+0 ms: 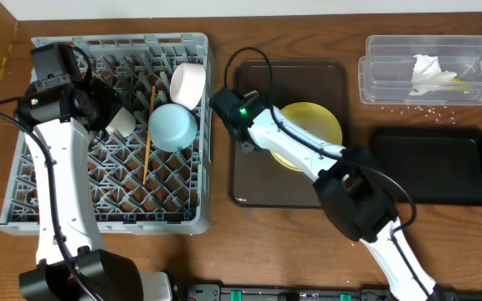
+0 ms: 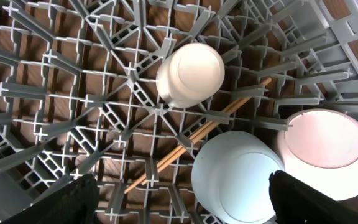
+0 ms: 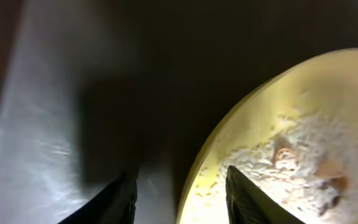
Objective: Sort waste into correct bins and load items into the dishwasher
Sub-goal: 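Grasp the yellow plate rim with the right gripper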
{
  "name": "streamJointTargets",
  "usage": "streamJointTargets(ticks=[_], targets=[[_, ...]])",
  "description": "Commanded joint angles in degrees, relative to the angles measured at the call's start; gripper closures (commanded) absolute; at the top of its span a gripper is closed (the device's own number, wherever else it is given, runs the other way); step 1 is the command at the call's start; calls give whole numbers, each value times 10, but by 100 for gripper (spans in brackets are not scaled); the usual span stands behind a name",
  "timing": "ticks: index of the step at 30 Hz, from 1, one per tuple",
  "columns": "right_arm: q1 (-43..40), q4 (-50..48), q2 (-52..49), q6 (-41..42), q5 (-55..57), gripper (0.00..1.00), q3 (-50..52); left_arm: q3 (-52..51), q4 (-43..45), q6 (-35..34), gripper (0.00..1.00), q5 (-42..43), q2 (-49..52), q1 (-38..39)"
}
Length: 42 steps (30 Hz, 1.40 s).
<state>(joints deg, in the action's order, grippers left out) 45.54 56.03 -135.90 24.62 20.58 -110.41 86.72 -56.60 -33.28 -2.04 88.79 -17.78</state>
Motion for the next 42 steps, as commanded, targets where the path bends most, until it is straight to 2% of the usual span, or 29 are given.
streamJointTargets(ticks=[1, 10, 12, 14, 19, 26, 35, 42], targets=[[-3, -7, 8, 11, 17, 59, 11, 0, -2, -7, 11, -3, 0, -2], [-3, -12, 8, 15, 17, 78, 18, 0, -2, -7, 11, -3, 0, -2], [-3, -12, 8, 15, 17, 85, 18, 0, -2, -7, 11, -3, 0, -2], [-2, -12, 8, 15, 17, 99, 18, 0, -2, -7, 11, -3, 0, -2], [3, -12, 8, 14, 19, 99, 17, 0, -2, -7, 11, -3, 0, -2], [13, -13, 8, -35, 26, 99, 5, 0, -2, -7, 11, -3, 0, -2], [57, -8, 8, -67, 173, 99, 2, 0, -2, -7, 11, -3, 0, -2], [62, 21, 8, -66, 182, 99, -29, 0, -2, -7, 11, -3, 0, -2]])
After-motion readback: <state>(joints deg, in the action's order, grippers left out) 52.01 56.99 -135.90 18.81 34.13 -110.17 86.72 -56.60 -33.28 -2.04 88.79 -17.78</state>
